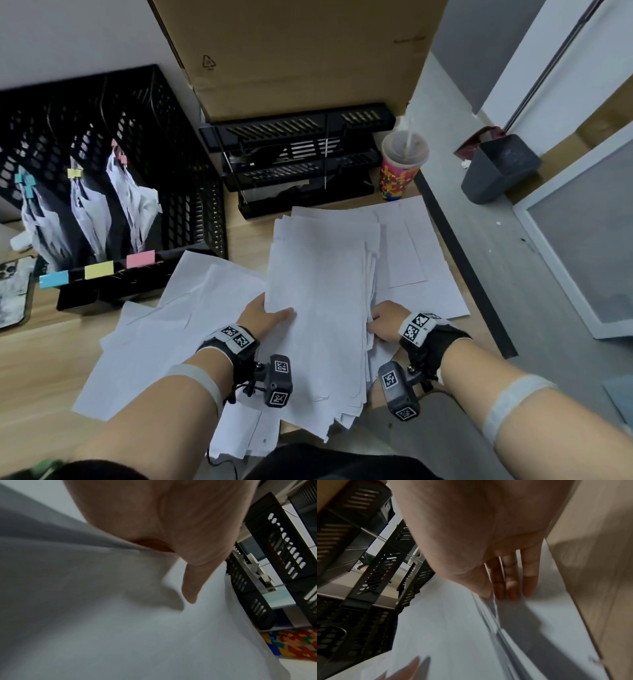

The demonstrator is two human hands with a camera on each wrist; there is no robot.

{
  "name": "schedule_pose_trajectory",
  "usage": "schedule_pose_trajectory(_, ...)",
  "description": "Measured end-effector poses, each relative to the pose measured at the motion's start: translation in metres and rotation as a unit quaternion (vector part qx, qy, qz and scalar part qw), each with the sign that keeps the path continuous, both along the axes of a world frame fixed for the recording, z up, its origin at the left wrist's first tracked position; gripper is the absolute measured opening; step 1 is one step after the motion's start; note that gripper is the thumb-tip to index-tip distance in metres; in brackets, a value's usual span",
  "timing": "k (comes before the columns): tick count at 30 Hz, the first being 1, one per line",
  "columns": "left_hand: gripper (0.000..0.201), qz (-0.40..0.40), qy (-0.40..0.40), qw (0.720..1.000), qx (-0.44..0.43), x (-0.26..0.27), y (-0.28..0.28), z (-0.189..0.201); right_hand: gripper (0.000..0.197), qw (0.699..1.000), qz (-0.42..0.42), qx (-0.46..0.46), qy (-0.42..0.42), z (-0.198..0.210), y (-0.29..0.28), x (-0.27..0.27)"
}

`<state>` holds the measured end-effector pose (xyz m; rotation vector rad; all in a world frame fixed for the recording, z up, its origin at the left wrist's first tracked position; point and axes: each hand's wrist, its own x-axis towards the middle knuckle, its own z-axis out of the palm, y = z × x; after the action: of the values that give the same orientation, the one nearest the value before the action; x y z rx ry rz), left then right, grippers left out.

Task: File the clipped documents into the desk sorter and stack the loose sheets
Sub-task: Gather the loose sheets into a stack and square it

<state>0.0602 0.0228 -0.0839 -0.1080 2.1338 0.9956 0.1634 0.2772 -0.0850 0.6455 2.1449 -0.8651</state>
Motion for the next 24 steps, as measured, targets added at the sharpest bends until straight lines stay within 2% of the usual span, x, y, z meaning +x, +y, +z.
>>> schedule_pose_trajectory(3, 0.028, 0.002, -0.004, 1.0, 0.001, 0.005, 0.002, 0.006, 0.033, 1.0, -0.025, -0.002, 0.008, -0.001, -0.008, 0.004)
schedule_pose_trajectory(6, 0.032, 0.029, 0.023, 0.999, 0.022, 0.002, -0.005, 0.014, 0.009, 0.988, -0.144, -0.02, 0.061, -0.006, 0.0, 0.01)
schedule_pose_trajectory(9, 0.019, 0.047, 0.061, 0.995, 0.057, -0.006, -0.014, 0.032, 0.042, 0.959, -0.259, -0.065, 0.093, 0.001, 0.003, 0.008)
schedule_pose_trajectory(11, 0.02, 0.069, 0.06, 0.991, 0.098, -0.012, -0.023, 0.043, 0.068, 0.939, -0.303, -0.115, 0.111, 0.012, -0.002, 0.001)
schedule_pose_trajectory(13, 0.026, 0.081, 0.056, 0.985, 0.141, -0.017, -0.031, 0.055, 0.086, 0.918, -0.324, -0.185, 0.131, 0.028, -0.012, -0.011)
schedule_pose_trajectory(14, 0.026, 0.083, 0.057, 0.983, 0.153, -0.019, -0.033, 0.063, 0.09, 0.91, -0.33, -0.208, 0.138, 0.032, -0.016, -0.017)
schedule_pose_trajectory(16, 0.022, 0.082, 0.056, 0.981, 0.167, -0.021, -0.036, 0.078, 0.085, 0.896, -0.337, -0.242, 0.157, 0.043, -0.028, -0.031)
schedule_pose_trajectory(18, 0.027, 0.074, 0.055, 0.98, 0.174, -0.025, -0.04, 0.086, 0.082, 0.896, -0.336, -0.233, 0.174, 0.044, -0.037, -0.044)
schedule_pose_trajectory(20, 0.032, 0.043, 0.073, 0.986, 0.147, -0.027, -0.047, 0.086, 0.103, 0.91, -0.333, -0.192, 0.157, 0.039, -0.043, -0.051)
schedule_pose_trajectory(21, 0.031, 0.022, 0.086, 0.99, 0.113, -0.027, -0.052, 0.084, 0.106, 0.925, -0.318, -0.164, 0.128, 0.039, -0.048, -0.051)
schedule_pose_trajectory(24, 0.039, -0.065, 0.12, 0.989, -0.061, -0.024, -0.064, 0.074, 0.097, 0.95, -0.28, -0.127, 0.05, 0.026, -0.063, -0.042)
